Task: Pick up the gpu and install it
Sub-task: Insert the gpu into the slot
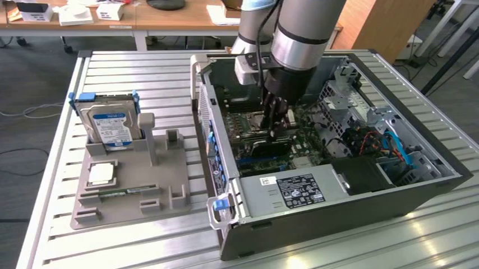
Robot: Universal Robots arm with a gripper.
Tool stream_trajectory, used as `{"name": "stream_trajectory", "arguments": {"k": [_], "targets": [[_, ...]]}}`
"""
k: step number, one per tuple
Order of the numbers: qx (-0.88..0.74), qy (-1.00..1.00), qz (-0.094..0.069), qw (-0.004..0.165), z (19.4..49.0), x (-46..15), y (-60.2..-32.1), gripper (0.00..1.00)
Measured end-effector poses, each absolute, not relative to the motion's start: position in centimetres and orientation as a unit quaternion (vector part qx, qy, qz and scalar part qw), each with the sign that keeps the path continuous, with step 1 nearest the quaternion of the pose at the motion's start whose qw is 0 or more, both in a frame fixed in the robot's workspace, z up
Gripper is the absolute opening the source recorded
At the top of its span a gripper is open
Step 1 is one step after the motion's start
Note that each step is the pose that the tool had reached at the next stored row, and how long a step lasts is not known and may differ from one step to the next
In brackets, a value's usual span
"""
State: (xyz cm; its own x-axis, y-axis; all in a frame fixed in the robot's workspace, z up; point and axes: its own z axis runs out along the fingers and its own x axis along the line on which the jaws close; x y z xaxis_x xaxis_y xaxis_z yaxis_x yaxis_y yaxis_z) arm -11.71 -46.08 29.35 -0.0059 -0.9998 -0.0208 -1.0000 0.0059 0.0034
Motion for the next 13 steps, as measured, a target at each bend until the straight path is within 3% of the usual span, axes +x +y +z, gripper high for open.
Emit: {"name": "stream_trajectory", "arguments": {"k": [13], "targets": [[-0.705,0.709,0.009,0.006,31.2,-11.7,-46.1,0.4]]}}
